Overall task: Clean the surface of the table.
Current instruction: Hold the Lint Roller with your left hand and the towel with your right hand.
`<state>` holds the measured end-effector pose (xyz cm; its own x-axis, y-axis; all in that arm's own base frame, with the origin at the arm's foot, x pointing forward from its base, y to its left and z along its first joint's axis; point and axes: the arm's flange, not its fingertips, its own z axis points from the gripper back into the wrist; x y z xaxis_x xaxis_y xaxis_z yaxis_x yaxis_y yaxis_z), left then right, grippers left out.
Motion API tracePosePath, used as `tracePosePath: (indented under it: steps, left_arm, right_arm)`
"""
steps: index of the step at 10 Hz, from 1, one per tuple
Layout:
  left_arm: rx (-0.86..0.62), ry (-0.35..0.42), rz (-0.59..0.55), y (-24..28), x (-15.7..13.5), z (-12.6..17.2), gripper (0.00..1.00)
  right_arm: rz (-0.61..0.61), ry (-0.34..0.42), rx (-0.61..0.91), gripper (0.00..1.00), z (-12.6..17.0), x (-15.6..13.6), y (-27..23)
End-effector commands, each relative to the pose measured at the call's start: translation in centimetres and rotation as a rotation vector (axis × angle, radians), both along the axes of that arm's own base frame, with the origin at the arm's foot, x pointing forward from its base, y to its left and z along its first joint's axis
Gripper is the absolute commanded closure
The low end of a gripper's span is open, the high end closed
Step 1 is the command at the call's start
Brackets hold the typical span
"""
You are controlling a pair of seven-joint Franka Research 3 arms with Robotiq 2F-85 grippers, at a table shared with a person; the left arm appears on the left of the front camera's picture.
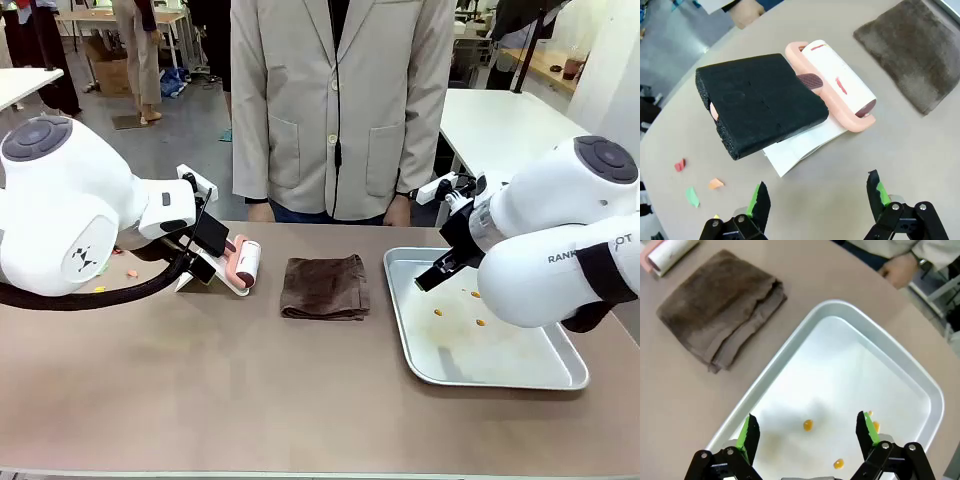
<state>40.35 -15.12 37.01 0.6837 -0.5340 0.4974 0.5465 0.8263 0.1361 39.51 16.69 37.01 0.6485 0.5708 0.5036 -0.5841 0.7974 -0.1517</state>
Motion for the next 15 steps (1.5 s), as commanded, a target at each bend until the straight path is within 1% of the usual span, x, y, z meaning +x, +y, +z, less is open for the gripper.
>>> tracePosePath:
  steps: [1,13,14,15]
  left_arm:
    - [0.000,0.000,0.000,0.0,0.0,0.0,0.00]
    - [0.000,0.000,0.000,0.0,0.0,0.0,0.00]
    - [0.000,0.030,-0.012,0.3,-0.8,1.2,0.00]
    - [-0.011,0.056,-0.007,0.9,-1.5,2.6,0.00]
  right_arm:
    - [0.000,-0.001,0.000,0.00,0.0,0.0,0.0]
    - [0.000,0.000,-0.001,0.00,0.0,0.0,0.0]
    - [-0.005,0.039,0.026,0.00,1.3,-1.0,-0.4]
    - [-0.059,0.106,0.064,0.00,3.1,-2.1,-0.6]
